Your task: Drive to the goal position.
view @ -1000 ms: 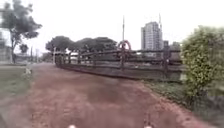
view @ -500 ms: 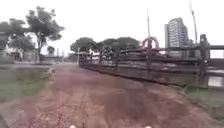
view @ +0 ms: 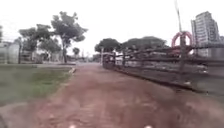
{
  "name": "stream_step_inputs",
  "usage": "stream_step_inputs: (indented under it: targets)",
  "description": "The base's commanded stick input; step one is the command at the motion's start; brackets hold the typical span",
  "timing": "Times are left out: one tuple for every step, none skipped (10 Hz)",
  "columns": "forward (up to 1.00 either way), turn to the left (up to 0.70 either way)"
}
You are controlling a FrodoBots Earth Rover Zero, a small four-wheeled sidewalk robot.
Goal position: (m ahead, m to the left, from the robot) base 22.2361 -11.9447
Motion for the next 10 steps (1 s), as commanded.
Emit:
stream_step_inputs:
  targets:
    - [1.0,0.03]
    - [1.0,0.03]
    - [1.0,0.03]
    - [1.0,0.03]
    - [1.0,0.03]
    - [1.0,-0.08]
    - [1.0,-0.19]
    - [1.0,-0.3]
    - [1.0,-0.15]
    - [1.0,0.03]
